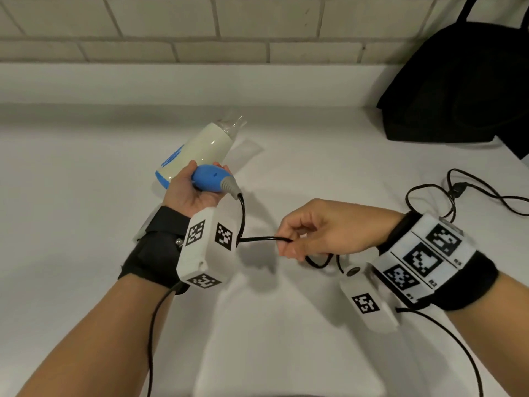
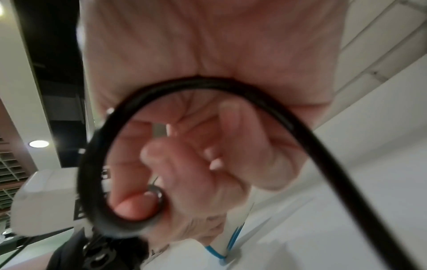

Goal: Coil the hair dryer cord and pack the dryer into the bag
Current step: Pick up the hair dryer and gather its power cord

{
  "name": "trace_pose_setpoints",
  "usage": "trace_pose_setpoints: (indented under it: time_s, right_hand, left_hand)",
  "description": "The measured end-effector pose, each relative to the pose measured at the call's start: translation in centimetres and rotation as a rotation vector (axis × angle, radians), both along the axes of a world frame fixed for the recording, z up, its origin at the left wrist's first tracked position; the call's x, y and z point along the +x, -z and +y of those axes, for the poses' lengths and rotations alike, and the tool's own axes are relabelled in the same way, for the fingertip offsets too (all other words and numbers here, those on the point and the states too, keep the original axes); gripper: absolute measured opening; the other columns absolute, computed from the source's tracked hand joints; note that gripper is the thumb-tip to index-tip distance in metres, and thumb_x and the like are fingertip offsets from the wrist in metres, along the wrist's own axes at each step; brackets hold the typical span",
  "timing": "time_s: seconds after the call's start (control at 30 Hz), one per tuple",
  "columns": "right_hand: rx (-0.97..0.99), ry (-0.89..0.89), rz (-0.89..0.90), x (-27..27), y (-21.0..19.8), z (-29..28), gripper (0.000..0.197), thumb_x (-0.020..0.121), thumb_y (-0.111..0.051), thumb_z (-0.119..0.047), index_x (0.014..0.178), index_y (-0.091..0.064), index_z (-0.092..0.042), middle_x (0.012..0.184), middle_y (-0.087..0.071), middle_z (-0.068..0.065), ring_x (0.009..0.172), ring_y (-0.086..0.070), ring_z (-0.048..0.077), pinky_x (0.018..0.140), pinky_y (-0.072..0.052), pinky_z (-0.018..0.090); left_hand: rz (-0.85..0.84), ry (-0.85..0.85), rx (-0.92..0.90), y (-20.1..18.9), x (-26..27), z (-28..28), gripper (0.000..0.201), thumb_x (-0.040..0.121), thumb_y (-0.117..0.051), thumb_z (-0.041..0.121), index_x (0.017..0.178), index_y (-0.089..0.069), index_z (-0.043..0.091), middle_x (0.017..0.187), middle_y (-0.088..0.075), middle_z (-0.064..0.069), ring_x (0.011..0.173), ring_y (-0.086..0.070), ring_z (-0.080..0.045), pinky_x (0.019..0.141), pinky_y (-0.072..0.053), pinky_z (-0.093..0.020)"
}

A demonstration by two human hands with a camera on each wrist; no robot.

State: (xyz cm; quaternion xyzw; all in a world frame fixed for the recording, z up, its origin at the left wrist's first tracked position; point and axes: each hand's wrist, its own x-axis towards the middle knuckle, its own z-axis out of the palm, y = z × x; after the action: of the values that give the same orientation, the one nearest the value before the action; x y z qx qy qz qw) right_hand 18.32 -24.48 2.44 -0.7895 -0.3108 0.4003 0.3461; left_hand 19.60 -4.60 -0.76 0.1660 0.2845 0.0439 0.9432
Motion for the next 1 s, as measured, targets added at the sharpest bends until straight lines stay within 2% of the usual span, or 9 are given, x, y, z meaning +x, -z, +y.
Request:
trace_pose_setpoints:
  time_s: [0.13,0.2,0.27,0.37,0.43,0.53,0.7,0.83,1.0]
  right_hand:
    - [-0.238,-0.123,-0.023,0.1,-0.5,-1.6,0.011,0.078,-0.066,-0.029,0.068,-0.061,-0.030,0.045,-0.055,-0.010,0.042,-0.042,0.003,0.047,-0.035,0.016]
    - [-0.257,-0.111,-0.033,-0.1,-1.3,-2.7,0.012,0.078,-0.066,-0.032,0.066,-0.063,-0.030,0.039,-0.048,-0.012,0.038,-0.038,0.004,0.042,-0.030,0.011]
    - [-0.203,-0.083,-0.090,-0.3,-2.3,-3.4,0.010,0.080,-0.064,-0.030,0.070,-0.065,-0.030,0.039,-0.048,-0.017,0.040,-0.041,0.001,0.044,-0.030,0.007]
    - [-0.094,-0.042,-0.647,0.0,-3.2,-3.4,0.023,0.082,-0.051,-0.047,0.078,-0.067,-0.031,0.046,-0.052,-0.029,0.050,-0.049,-0.007,0.052,-0.030,0.008]
    - [-0.076,0.004,-1.008,0.1,-3.2,-2.7,0.036,0.082,-0.038,-0.049,0.079,-0.066,-0.028,0.063,-0.064,-0.024,0.053,-0.054,0.002,0.061,-0.031,0.018]
    - [-0.093,0.135,-1.242,0.3,-2.2,-0.9,0.039,0.084,-0.035,-0.043,0.075,-0.066,-0.023,0.069,-0.072,-0.008,0.054,-0.061,0.024,0.063,-0.030,0.025]
    - [0.002,0.367,-1.278,1.1,-1.9,1.3,0.035,0.084,-0.039,-0.042,0.070,-0.066,-0.024,0.065,-0.071,-0.004,0.054,-0.063,0.026,0.053,-0.026,0.023]
    - [0.093,0.426,-1.225,1.7,-2.3,1.9,0.037,0.081,-0.041,-0.050,0.074,-0.067,-0.026,0.065,-0.069,-0.008,0.063,-0.065,0.023,0.048,-0.023,0.021]
    - [0.069,0.546,-1.062,3.5,-2.8,0.2,0.037,0.066,-0.058,-0.062,0.071,-0.067,-0.027,0.045,-0.037,-0.010,0.056,-0.042,0.014,0.049,-0.027,0.023]
  left_hand:
    - [-0.014,0.017,0.080,0.8,0.3,1.1,0.020,0.095,-0.041,0.021,0.089,-0.045,0.002,0.078,-0.047,-0.010,0.068,-0.049,-0.018,0.058,-0.054,-0.033]
    - [-0.006,0.009,0.158,1.3,0.5,1.8,0.022,0.093,-0.044,0.023,0.104,-0.043,0.004,0.080,-0.048,-0.008,0.071,-0.051,-0.017,0.052,-0.058,-0.029]
    - [-0.010,-0.038,0.283,1.5,0.6,1.8,0.014,0.093,-0.047,0.020,0.101,-0.044,0.009,0.080,-0.048,-0.007,0.068,-0.051,-0.015,0.054,-0.058,-0.029]
    - [-0.035,-0.030,0.553,1.1,0.3,0.4,0.007,0.092,-0.048,0.015,0.088,-0.049,0.009,0.075,-0.049,-0.006,0.059,-0.055,-0.013,0.052,-0.056,-0.026]
    - [-0.041,-0.002,0.710,1.0,0.3,-0.8,0.025,0.091,-0.050,0.015,0.111,-0.046,0.000,0.080,-0.051,-0.007,0.062,-0.059,-0.014,0.052,-0.056,-0.026]
    - [-0.074,0.078,0.839,1.2,0.2,-2.4,0.048,0.091,-0.051,0.017,0.128,-0.033,-0.006,0.085,-0.052,-0.006,0.072,-0.060,-0.015,0.056,-0.056,-0.024]
    - [-0.195,0.273,1.013,0.2,-0.6,-4.4,0.059,0.082,-0.057,0.034,0.120,-0.037,-0.006,0.092,-0.055,-0.014,0.071,-0.065,-0.017,0.066,-0.055,-0.032]
    - [-0.279,0.401,0.880,-0.5,-0.7,-4.7,0.030,0.091,-0.050,0.025,0.114,-0.039,0.009,0.094,-0.056,-0.010,0.072,-0.065,-0.017,0.063,-0.053,-0.035]
    - [-0.299,0.461,0.999,0.1,-0.8,-4.4,0.042,0.090,-0.051,0.030,0.117,-0.040,0.000,0.081,-0.055,-0.009,0.067,-0.063,-0.015,0.061,-0.056,-0.029]
